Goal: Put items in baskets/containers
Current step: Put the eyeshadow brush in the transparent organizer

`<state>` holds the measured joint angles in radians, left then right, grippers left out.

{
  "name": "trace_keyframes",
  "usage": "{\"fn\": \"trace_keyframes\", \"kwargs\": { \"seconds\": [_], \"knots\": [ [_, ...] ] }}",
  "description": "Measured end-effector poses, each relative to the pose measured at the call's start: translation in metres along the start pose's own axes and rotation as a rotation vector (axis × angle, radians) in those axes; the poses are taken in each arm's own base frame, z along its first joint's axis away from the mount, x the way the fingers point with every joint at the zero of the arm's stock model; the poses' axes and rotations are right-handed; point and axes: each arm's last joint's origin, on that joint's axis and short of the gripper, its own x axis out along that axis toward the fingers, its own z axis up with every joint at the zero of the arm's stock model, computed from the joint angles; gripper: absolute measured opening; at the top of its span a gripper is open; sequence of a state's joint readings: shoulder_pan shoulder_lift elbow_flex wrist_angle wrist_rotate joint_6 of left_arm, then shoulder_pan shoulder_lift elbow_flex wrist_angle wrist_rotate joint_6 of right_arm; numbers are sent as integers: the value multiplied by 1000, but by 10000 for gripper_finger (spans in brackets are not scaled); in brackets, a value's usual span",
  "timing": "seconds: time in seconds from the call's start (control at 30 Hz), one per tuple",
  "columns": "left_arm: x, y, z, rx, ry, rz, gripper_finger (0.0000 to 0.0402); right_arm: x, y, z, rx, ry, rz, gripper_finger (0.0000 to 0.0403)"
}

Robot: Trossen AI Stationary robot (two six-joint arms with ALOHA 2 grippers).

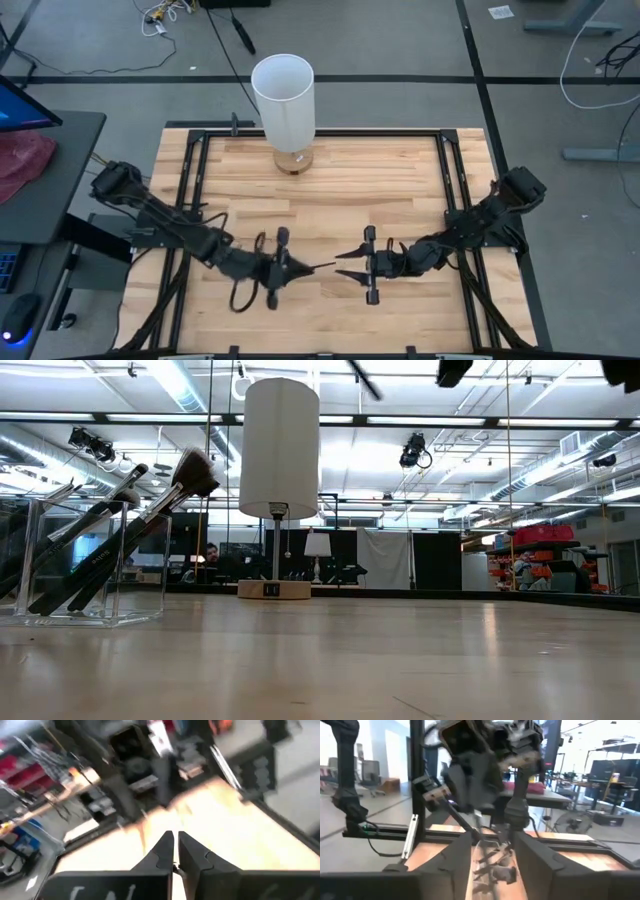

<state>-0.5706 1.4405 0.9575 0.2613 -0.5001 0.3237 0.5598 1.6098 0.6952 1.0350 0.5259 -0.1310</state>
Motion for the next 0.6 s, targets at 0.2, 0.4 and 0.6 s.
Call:
{"fn": "trace_keyframes", "kwargs": {
  "seconds": [0.2,0.4,0.6],
  "knots": [
    [-29,1,42,-1,311,-119,11,-5,0,8,-13,17,-6,184],
    [-68,14,59,-186,627,-125,18,-5,1,2,-7,65,2,188],
    [-84,17,52,-346,791,-120,12,-5,1,0,-3,82,6,177]
  ]
}}
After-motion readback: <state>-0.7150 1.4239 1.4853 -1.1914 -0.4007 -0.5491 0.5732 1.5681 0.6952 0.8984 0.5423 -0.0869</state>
